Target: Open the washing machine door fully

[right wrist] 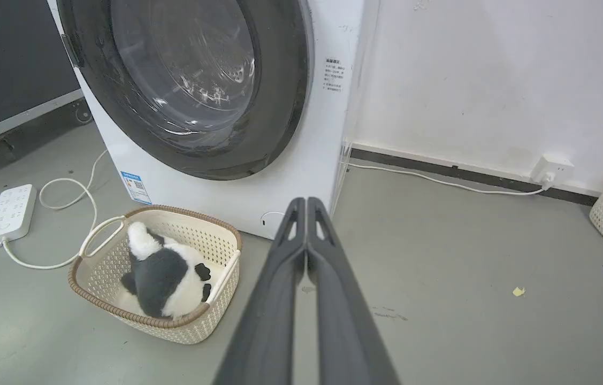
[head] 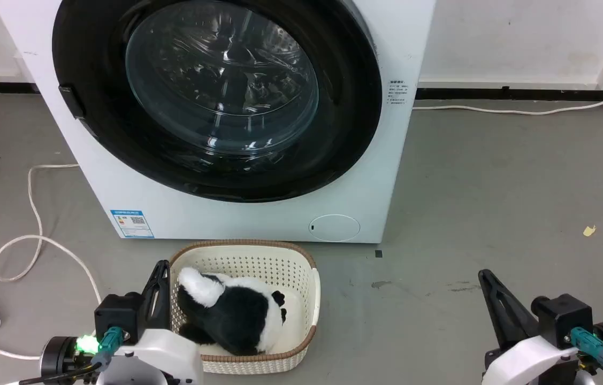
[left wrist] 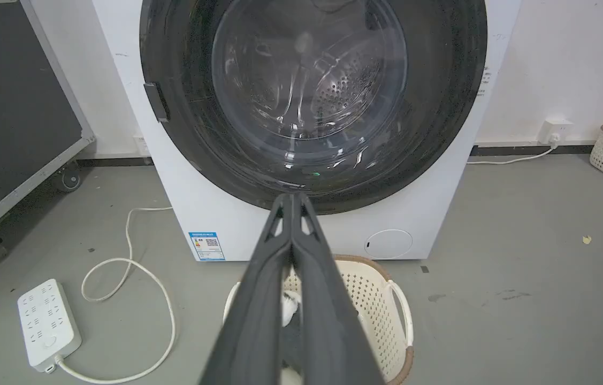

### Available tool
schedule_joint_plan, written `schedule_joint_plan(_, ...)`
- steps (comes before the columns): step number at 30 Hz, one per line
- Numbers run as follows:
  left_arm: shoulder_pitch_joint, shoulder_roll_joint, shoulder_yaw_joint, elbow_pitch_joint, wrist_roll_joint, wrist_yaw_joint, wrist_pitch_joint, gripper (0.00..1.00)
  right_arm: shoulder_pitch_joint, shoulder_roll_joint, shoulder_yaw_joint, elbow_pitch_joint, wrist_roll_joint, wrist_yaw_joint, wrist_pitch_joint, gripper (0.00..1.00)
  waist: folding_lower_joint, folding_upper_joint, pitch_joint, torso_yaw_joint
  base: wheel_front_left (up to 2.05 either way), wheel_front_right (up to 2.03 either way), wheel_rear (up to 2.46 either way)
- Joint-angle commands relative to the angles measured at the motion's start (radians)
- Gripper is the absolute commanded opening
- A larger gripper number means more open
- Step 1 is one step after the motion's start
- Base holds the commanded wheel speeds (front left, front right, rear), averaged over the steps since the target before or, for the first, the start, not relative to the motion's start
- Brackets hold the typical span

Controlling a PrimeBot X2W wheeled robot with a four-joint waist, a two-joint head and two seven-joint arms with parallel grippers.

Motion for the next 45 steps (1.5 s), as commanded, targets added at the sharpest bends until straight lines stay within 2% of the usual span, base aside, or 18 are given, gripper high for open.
schedule_joint_plan(1, 0.015, 0.001, 0.001, -0.004, 0.009, -0.004, 0.000, 0.00, -0.012, 0.005, 0.000, -0.005, -0.008, -0.001, 0.000, 0.00, 0.0000, 0.0000, 0.000, 0.000, 0.00, 0.00, 0.00)
schedule_joint_plan(45, 0.015, 0.001, 0.001, -0.004, 0.009, -0.004, 0.000, 0.00, -0.012, 0.005, 0.000, -0.005, -0.008, -0.001, 0.000, 0.00, 0.0000, 0.0000, 0.000, 0.000, 0.00, 0.00, 0.00)
